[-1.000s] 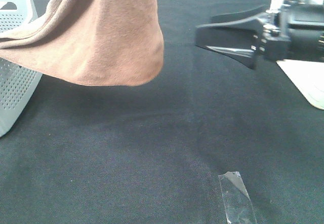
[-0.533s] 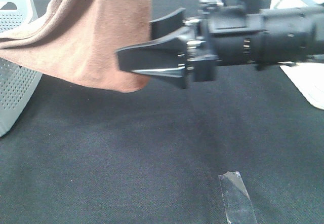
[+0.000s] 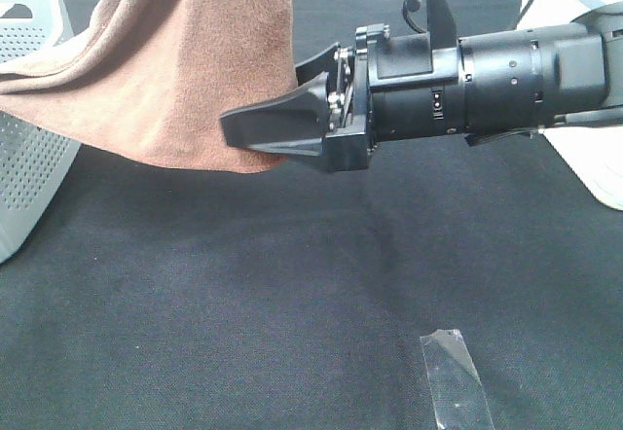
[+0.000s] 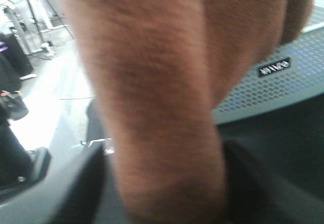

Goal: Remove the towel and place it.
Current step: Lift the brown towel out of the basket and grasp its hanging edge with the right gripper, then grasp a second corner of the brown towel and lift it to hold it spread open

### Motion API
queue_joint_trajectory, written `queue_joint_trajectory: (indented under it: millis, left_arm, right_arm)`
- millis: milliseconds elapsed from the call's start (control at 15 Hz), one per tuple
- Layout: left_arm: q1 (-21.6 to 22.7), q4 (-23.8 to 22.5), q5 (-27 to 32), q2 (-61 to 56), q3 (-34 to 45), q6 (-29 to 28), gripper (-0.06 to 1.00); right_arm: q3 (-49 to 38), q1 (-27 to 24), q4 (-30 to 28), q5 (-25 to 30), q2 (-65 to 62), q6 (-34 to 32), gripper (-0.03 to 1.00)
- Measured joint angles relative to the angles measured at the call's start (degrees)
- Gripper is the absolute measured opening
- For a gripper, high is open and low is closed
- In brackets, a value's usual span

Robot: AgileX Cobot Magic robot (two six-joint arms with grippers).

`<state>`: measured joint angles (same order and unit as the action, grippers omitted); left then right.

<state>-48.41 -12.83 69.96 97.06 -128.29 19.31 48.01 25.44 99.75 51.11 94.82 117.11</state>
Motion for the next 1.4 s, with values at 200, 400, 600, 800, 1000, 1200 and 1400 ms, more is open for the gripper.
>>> queue_joint_trajectory:
  millis: [200,400,600,800,1000,1200,1400]
  left_arm:
    - [0.0,-0.6,0.0,0.0,0.0,-0.2,0.0]
    - [0.0,-1.2,0.1,0.0,0.0,-0.4,0.0]
    - [0.0,-1.2,0.2,0.0,0.0,-2.4,0.0]
    - [0.0,-1.2,0.3,0.0,0.0,-2.9,0.0]
    - [0.0,-1.2,0.3,0.0,0.0,-1.5,0.0]
    - [0.0,-1.2,0.2,0.0,0.0,-1.3,0.0]
    - [0.0,-1.5,-6.8,0.0,0.0,-1.3,0.0]
  right_arm:
    - [0.0,0.0,-1.4,-1.4,0.1,0.0,0.25]
    - [0.0,0.0,-3.5,0.3,0.3,-1.8,0.0]
    - [0.0,0.0,-3.8,0.3,0.3,-8.8,0.0]
    - [0.4,0.0,-5.8,-2.6,-1.8,-24.2,0.0]
    - [7.8,0.0,-26.8,-8.4,-10.3,-54.4,0.0]
    - [21.2,0.0,-62.0,-5.4,-15.1,-87.6,0.0]
    - [38.2,0.0,-87.9,6.0,-15.7,-95.1,0.0]
